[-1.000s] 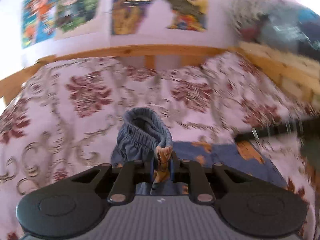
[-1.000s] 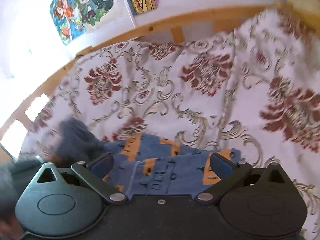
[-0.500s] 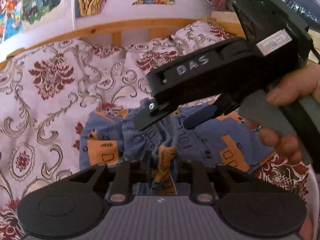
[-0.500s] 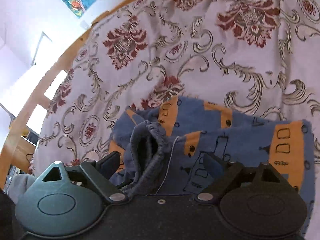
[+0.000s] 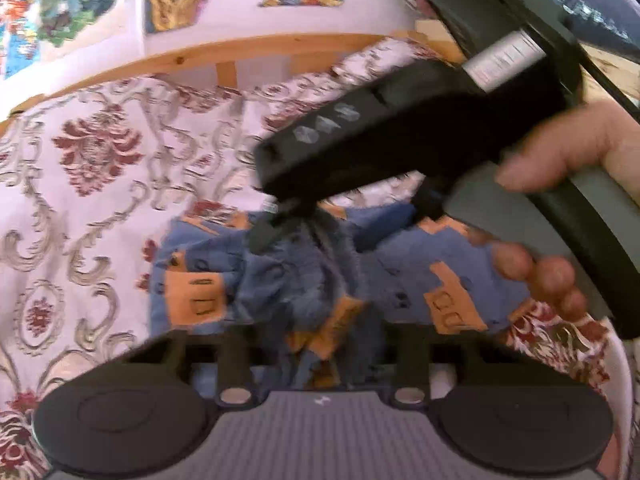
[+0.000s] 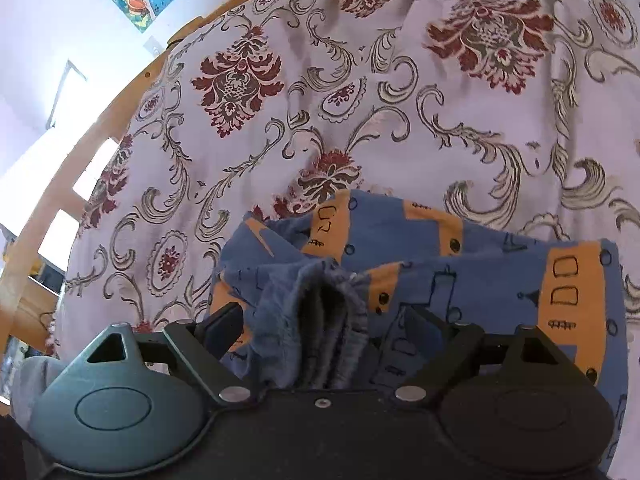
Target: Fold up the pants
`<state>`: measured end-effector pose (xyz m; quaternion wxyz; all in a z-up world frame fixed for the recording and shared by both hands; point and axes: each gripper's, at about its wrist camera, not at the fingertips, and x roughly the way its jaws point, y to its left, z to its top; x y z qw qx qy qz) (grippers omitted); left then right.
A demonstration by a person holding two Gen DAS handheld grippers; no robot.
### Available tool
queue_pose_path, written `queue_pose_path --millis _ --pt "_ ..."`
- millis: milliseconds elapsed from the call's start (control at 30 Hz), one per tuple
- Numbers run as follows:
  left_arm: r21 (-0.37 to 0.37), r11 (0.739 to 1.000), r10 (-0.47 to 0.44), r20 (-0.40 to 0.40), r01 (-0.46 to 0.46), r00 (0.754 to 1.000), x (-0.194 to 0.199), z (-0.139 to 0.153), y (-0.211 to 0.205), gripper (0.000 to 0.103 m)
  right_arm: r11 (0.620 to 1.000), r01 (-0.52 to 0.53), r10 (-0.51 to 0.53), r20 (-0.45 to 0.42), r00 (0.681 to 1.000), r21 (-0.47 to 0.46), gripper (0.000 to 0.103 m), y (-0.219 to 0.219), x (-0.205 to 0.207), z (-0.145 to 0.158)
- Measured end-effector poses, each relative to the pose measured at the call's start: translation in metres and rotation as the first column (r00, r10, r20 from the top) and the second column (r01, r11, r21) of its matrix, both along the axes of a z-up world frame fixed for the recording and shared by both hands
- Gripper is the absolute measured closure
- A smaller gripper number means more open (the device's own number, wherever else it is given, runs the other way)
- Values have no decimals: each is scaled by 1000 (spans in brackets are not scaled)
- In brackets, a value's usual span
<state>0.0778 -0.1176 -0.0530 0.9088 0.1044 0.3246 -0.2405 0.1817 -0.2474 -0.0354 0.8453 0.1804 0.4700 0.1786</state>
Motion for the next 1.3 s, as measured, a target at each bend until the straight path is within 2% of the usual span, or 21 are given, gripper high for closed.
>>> queue_pose_path --millis 33,100,167,267,467,567,700,900,1300 --pt "14 1000 0 13 0 1000 -2 -1 -2 74 1000 1 -1 1 1000 -14 26 2 0 0" --pt "22 1000 -4 45 3 999 -6 0 -3 76 999 10 -10 3 1000 -35 58 4 -1 1" --pt "13 1000 -1 69 0 998 -9 3 -2 78 999 22 -21 16 1000 -43 72 5 -4 2" --pt "12 1000 2 113 -3 994 -14 8 -2 79 999 24 -22 55 998 -26 83 4 -12 11" --pt "-34 998 -51 154 57 987 -25 28 -10 79 999 40 -43 140 989 21 85 -14 -34 38" --pt "-86 993 -68 130 79 989 -25 37 -16 79 998 54 -59 165 984 37 86 -31 -45 45" --pt "-98 991 -80 119 92 990 -30 42 -42 79 996 80 -85 184 979 34 87 -60 -57 47" --pt "-68 991 -110 118 119 987 -30 35 -82 79 995 100 -102 195 975 24 87 -96 -65 40" --pt "-98 981 -167 9 167 986 -16 7 -112 78 983 182 -178 142 974 -18 87 -129 -73 5"
